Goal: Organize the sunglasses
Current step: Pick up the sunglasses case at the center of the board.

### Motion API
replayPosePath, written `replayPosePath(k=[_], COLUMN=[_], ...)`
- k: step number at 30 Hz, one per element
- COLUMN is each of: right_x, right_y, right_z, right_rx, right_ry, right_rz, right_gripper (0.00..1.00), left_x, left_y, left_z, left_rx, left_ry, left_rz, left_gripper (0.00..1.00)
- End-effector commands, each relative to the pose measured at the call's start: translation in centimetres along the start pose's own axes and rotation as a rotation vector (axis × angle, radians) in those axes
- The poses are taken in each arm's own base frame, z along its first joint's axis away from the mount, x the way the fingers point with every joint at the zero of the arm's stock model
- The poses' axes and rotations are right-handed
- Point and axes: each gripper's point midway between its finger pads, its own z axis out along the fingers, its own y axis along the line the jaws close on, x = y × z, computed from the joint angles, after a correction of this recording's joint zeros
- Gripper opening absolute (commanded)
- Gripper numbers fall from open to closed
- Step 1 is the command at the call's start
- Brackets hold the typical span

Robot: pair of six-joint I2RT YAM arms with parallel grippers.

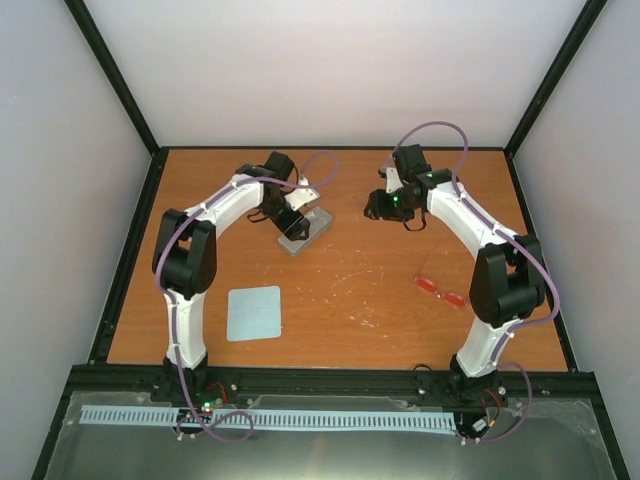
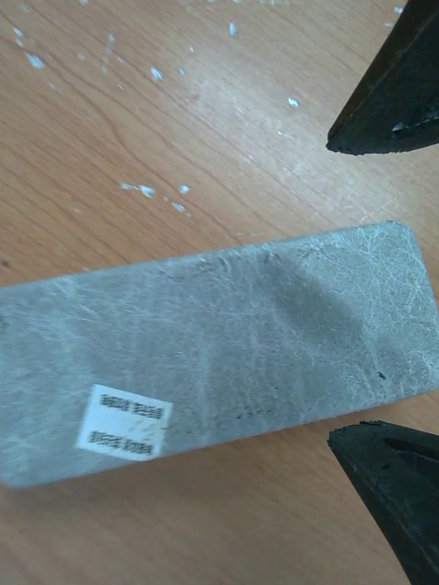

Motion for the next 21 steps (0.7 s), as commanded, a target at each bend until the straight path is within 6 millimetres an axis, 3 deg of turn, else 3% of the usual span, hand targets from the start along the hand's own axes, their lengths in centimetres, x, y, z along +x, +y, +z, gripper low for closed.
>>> replayPosePath(k=[1,8,21], right_x=[-1.4,-0.9,0.5], right_y=[0.8,0.5,0.0], right_z=[-0.7,-0.6,0.3], right_rx=[-0.04,-0.039,-0.054], right_ry=[-0.057,-0.057,-0.024], right_rz=[-0.02,-0.018,0.005], right_gripper=[0.54,0.55,0.56], left_x=[0.3,0.1,0.2], left_y=[0.6,2.0,1.9], left_z=[0.2,1.4,2.9], left_rx=[-0.054,-0.107,-0.076], left_ry=[0.063,0.082,0.11], left_rz=[-0.022,-0.013,-0.005], left_gripper=[0.8,0.85,0.91])
